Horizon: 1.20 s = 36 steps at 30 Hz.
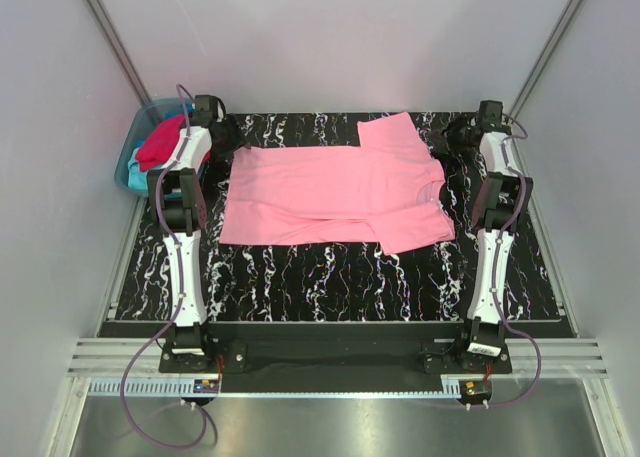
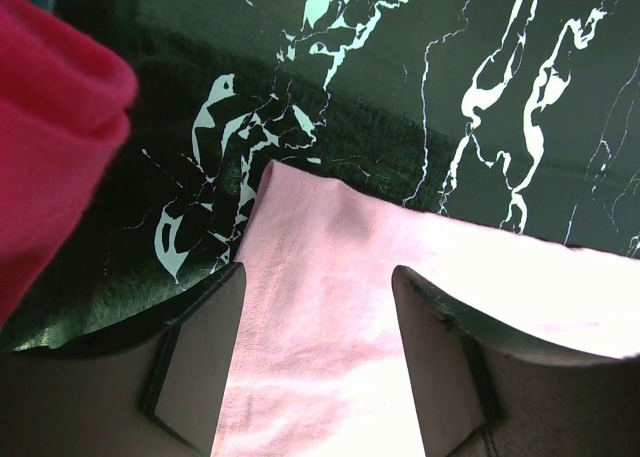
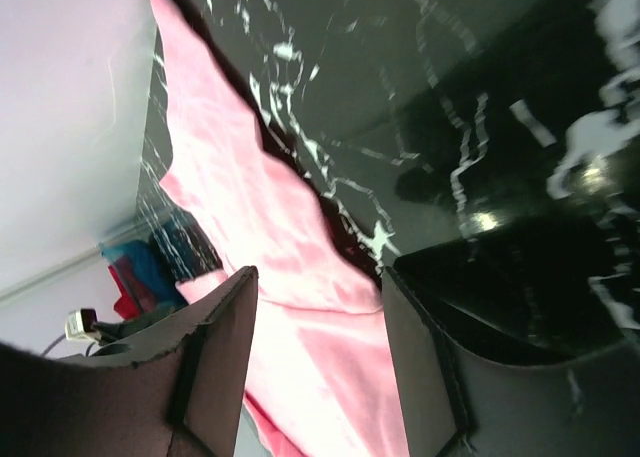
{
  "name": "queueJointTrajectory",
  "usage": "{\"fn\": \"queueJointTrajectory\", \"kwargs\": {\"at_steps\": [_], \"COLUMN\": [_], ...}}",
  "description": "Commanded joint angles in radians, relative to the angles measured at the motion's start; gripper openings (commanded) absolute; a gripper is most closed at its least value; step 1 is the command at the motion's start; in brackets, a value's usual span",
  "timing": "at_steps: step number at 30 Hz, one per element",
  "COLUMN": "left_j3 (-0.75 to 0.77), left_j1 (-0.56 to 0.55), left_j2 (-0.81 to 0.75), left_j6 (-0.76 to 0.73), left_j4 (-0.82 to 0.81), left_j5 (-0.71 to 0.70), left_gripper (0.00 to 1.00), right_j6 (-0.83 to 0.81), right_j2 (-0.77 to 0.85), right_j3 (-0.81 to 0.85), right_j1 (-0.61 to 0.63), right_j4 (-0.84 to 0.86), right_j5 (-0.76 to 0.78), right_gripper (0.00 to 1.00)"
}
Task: Fold and stack the t-shirts
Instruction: Fold the tshirt
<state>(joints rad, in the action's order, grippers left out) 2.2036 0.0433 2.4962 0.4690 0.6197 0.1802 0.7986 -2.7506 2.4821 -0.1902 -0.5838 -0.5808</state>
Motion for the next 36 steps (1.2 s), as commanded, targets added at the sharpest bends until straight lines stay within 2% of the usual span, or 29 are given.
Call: {"fn": "queueJointTrajectory", "kwargs": {"at_steps": [1,20,26,36], "left_j3": [0.001,-0.041,-0.082,-0.051], "left_j1": [0.027,0.018,0.027,0.038], "left_j2": [0.013,-0.006,-0.052,-0.059], "left_j6": [-0.004,-0.026,-0.062,-0.128], "left_j4": [0.017,0.015,0.041,0.067], "left_j5": [-0.007,0.001,-0.036,-0.059], "left_gripper": [0.67,0.66,0.7,0.75], "right_j6": [-0.039,-0.067,-0.065,-0.053], "right_j2": [-0.04,-0.021,-0.018,0.0], "right_j3": [0.02,-0.032,-0.04,-0.066], "right_j1": [0.029,0.055,0.055,0.057], "right_j4": [-0.073,-0.065,-0.059,-0.033], "right_j5": [-0.036,-0.073,-0.073,-0.085], "right_gripper": [0.61,0.59,0.59,0.58]}}
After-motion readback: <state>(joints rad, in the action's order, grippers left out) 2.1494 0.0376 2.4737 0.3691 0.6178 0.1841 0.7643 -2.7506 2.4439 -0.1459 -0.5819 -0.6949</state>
